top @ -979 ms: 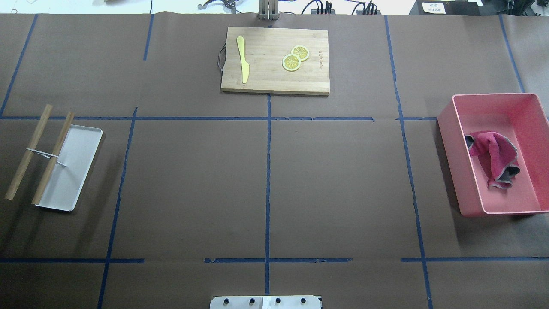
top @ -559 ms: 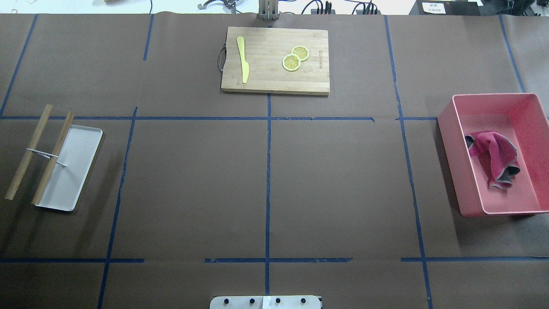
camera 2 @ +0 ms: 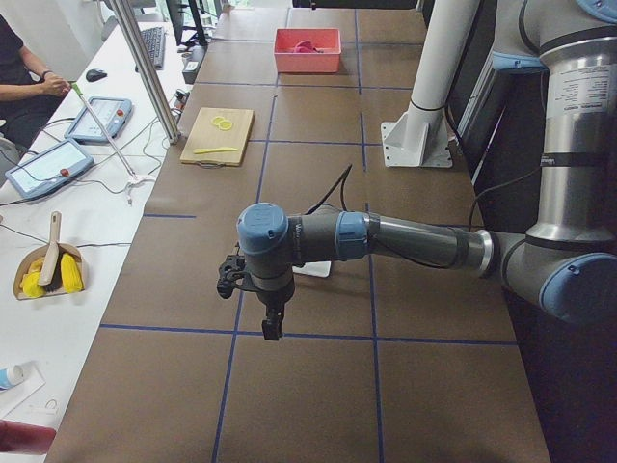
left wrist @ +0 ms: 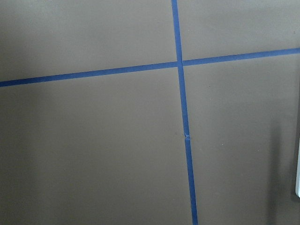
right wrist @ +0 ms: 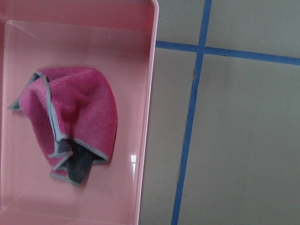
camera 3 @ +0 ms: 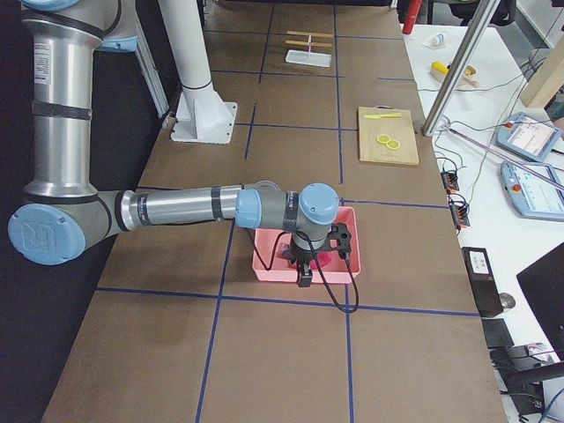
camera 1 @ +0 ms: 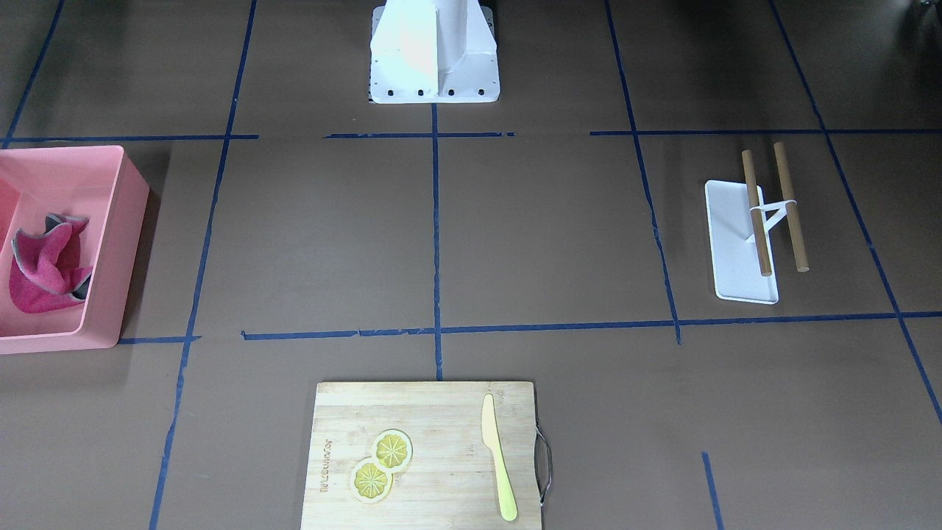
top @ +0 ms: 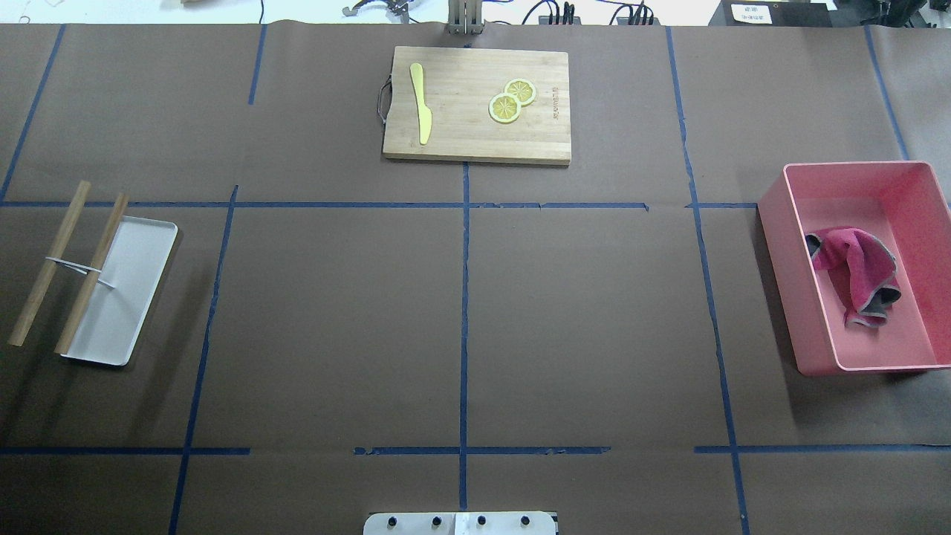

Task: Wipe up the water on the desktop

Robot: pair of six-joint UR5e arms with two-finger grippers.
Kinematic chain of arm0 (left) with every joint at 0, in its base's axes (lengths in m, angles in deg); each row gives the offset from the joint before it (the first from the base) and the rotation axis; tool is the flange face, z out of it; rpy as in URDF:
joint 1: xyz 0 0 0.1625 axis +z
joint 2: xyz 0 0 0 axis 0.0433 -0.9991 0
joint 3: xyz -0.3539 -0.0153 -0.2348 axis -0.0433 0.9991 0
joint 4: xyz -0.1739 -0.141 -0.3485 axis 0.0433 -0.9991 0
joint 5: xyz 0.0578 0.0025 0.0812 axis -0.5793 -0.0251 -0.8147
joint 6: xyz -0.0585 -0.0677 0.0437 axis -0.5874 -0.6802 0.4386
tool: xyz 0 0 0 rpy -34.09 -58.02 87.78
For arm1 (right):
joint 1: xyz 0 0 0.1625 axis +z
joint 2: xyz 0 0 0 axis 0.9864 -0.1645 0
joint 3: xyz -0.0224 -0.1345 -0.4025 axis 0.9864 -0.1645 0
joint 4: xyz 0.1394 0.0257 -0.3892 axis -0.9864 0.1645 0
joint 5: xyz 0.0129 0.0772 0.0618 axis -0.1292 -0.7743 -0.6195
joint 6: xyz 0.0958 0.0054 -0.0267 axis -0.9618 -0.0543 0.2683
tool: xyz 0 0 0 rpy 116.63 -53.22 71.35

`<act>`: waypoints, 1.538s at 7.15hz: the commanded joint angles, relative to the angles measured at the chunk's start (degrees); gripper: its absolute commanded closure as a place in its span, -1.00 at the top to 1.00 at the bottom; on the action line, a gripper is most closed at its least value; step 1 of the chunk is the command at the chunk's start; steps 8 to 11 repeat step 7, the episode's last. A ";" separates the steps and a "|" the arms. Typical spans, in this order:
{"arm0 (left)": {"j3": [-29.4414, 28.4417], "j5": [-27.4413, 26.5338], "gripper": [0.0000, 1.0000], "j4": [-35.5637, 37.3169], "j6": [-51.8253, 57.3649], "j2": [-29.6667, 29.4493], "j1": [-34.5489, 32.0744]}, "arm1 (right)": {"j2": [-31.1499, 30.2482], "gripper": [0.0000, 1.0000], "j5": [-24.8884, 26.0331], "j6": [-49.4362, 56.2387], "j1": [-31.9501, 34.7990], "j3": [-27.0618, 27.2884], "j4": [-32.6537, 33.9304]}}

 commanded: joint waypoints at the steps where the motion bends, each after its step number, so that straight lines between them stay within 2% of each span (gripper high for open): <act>1: 0.09 0.00 1.00 -0.01 0.00 0.00 0.17 | 0.59 1.00 0.00 0.02 0.00 -0.11 0.00; 11: 0.88 0.09 1.00 -0.10 0.00 -0.09 0.18 | 0.68 1.00 -0.09 0.02 0.00 -0.11 0.00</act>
